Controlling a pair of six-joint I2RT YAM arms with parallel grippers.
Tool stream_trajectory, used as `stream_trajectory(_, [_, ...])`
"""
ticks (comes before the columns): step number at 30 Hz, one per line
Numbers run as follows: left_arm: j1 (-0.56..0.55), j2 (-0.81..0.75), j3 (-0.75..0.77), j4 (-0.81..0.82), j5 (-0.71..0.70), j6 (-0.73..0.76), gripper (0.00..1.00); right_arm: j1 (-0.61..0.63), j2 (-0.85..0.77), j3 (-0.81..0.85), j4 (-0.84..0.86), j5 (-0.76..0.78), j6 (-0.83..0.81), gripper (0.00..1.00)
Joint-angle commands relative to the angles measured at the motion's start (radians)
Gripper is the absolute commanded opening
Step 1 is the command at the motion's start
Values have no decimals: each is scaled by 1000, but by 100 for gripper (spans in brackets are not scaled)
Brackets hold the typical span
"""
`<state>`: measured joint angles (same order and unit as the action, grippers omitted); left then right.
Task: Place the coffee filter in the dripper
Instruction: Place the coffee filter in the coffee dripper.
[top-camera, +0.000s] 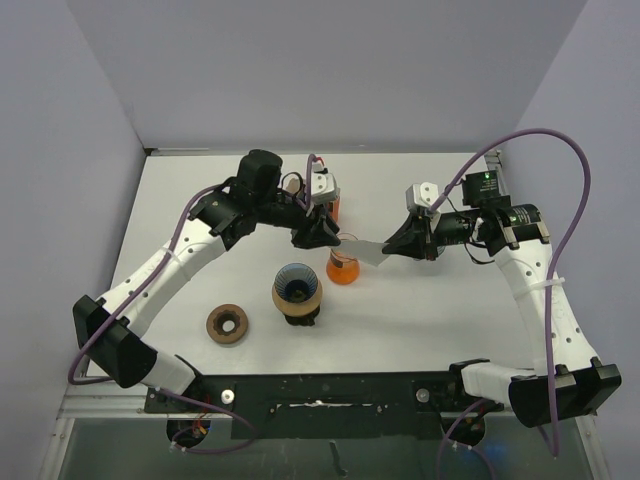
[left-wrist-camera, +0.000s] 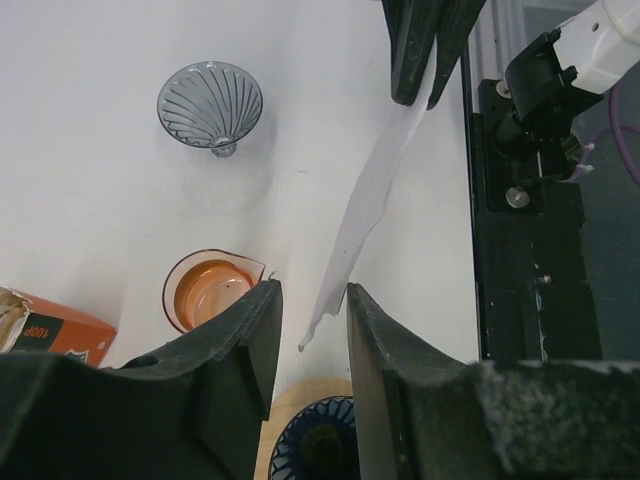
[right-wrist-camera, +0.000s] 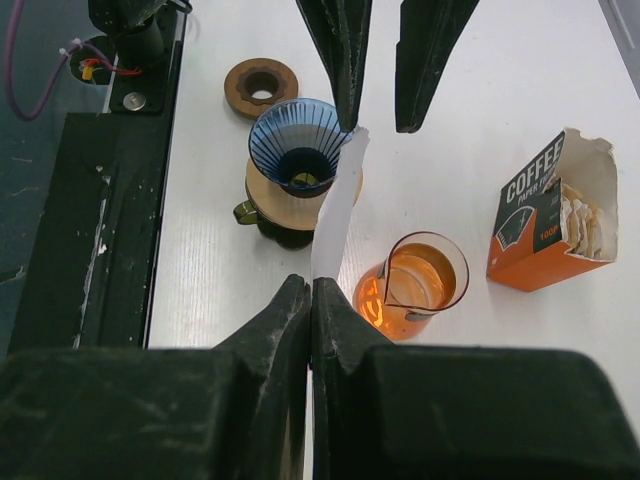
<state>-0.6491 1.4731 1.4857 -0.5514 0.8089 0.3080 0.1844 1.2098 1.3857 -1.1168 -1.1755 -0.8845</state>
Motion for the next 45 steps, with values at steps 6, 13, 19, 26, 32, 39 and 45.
stream_trajectory(6, [-1, -15, -1, 64, 15, -9, 29, -7, -9, 20, -2, -43, -28, 0])
stream_trajectory(13, [-2, -6, 18, -49, 129, 95, 41, -8, -3, 24, 2, -49, -21, 0])
stream_trajectory(19, [29, -17, 31, -45, 181, 85, 54, -8, -5, 9, 1, -47, -29, 0])
stream_trajectory(26, [52, -22, 13, 52, 182, -12, 55, -7, -1, 14, -14, -55, -45, 0])
stream_trajectory(32, [34, -8, 5, 60, 117, -6, 53, -5, 0, 23, -18, -59, -45, 0])
stream_trajectory(39, [5, 3, -7, 51, 84, 20, 52, -7, 10, 33, -21, -67, -42, 0])
stream_trajectory(45, [-1, 10, -3, 55, 75, 20, 51, -6, 17, 35, -23, -75, -41, 0])
